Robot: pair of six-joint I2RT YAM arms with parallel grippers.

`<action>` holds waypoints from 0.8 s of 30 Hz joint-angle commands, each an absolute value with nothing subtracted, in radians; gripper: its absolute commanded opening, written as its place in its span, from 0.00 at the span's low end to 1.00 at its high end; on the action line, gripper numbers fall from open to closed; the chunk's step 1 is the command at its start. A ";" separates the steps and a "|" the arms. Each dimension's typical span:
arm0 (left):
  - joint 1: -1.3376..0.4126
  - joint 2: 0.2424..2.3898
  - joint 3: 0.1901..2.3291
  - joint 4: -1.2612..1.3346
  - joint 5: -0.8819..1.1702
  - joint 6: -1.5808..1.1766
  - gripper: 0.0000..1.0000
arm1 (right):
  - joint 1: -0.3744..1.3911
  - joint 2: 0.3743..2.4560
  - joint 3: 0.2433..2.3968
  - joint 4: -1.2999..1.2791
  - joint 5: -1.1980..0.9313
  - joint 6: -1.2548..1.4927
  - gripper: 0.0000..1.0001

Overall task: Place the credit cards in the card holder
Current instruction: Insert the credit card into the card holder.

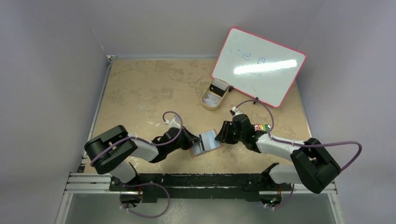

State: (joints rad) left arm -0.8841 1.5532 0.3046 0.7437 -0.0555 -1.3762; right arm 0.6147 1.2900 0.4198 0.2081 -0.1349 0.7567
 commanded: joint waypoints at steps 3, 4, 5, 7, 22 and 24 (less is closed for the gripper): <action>-0.939 1.550 0.327 0.719 -0.201 -1.359 0.00 | 0.621 1.266 0.393 0.213 -0.167 0.799 0.40; -0.945 1.554 0.334 0.711 -0.208 -1.356 0.00 | 0.621 1.264 0.392 0.214 -0.168 0.804 0.40; -0.951 1.560 0.341 0.705 -0.209 -1.354 0.00 | 0.622 1.261 0.389 0.217 -0.171 0.808 0.40; -0.962 1.579 0.356 0.704 -0.208 -1.353 0.00 | 0.621 1.256 0.383 0.224 -0.177 0.818 0.40; -0.993 1.502 0.331 0.632 -0.342 -1.371 0.00 | 0.622 1.242 0.350 0.260 -0.198 0.858 0.39; -0.998 1.528 0.345 0.652 -0.326 -1.361 0.00 | 0.621 1.241 0.347 0.269 -0.207 0.863 0.39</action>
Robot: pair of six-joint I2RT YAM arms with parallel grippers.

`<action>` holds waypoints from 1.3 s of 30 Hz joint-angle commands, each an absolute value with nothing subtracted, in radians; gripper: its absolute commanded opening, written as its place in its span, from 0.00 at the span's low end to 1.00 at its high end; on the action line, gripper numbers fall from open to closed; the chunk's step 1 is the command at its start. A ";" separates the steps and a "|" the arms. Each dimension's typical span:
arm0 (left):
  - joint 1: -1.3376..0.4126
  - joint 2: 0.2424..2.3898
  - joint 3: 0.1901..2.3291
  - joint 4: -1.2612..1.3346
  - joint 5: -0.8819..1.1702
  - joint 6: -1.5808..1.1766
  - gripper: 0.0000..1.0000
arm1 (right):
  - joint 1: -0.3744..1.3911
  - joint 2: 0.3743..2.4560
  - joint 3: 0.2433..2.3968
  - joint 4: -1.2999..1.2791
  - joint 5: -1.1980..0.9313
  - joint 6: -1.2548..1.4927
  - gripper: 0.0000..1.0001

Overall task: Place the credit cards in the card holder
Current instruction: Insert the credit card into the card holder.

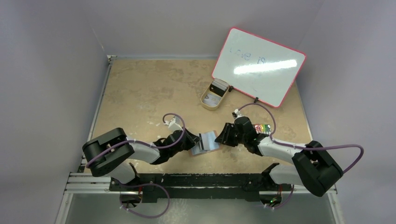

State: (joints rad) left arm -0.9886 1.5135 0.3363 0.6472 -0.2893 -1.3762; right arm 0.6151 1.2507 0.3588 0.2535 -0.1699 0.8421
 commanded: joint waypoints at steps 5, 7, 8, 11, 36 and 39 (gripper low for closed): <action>-1.004 1.586 0.372 0.690 -0.285 -1.354 0.00 | 0.622 1.229 0.319 0.320 -0.244 0.923 0.39; -1.008 1.592 0.383 0.681 -0.280 -1.352 0.00 | 0.621 1.214 0.292 0.359 -0.257 0.963 0.38; -1.011 1.592 0.389 0.675 -0.278 -1.348 0.02 | 0.622 1.206 0.280 0.377 -0.264 0.981 0.39; -1.012 1.571 0.415 0.624 -0.279 -1.328 0.15 | 0.621 1.191 0.271 0.389 -0.271 0.999 0.38; -1.012 1.534 0.532 0.407 -0.253 -1.257 0.41 | 0.621 1.201 0.312 0.329 -0.218 0.929 0.38; -1.012 1.545 0.561 0.402 -0.247 -1.247 0.39 | 0.621 1.228 0.313 0.351 -0.227 0.927 0.37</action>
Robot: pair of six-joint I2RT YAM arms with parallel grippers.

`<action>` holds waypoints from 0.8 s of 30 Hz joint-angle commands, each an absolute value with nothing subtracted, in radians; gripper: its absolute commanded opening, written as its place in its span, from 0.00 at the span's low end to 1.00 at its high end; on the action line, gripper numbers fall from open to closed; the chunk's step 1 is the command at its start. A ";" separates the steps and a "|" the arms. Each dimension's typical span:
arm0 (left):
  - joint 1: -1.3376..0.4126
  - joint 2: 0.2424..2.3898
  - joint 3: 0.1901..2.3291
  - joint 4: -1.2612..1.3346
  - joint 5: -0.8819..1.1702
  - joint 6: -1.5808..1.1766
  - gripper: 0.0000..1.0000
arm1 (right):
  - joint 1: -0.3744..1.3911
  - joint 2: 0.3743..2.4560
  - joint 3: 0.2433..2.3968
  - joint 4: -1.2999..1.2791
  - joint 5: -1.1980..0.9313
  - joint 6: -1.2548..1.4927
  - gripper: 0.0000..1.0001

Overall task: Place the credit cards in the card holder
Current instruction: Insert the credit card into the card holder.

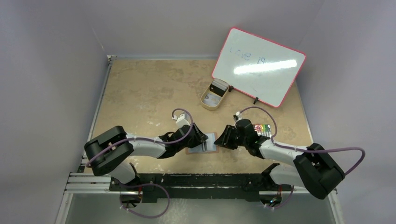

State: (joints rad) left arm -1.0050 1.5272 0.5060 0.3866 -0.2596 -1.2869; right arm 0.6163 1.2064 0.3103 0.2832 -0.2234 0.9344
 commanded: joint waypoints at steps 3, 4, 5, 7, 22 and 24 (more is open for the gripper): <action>-1.012 1.559 0.579 0.402 -0.238 -1.242 0.38 | 0.622 1.238 0.316 0.362 -0.226 0.923 0.37; -1.013 1.564 0.580 0.409 -0.234 -1.242 0.38 | 0.621 1.240 0.319 0.361 -0.226 0.921 0.37; -1.015 1.570 0.581 0.417 -0.231 -1.246 0.38 | 0.621 1.242 0.322 0.359 -0.224 0.917 0.36; -1.017 1.580 0.585 0.430 -0.223 -1.247 0.38 | 0.623 1.245 0.329 0.353 -0.221 0.907 0.36; -0.974 1.359 0.604 0.166 -0.280 -1.181 0.48 | 0.622 1.034 0.467 -0.004 -0.106 0.819 0.46; -0.956 1.317 0.596 0.105 -0.291 -1.163 0.50 | 0.621 1.032 0.484 -0.041 -0.077 0.809 0.47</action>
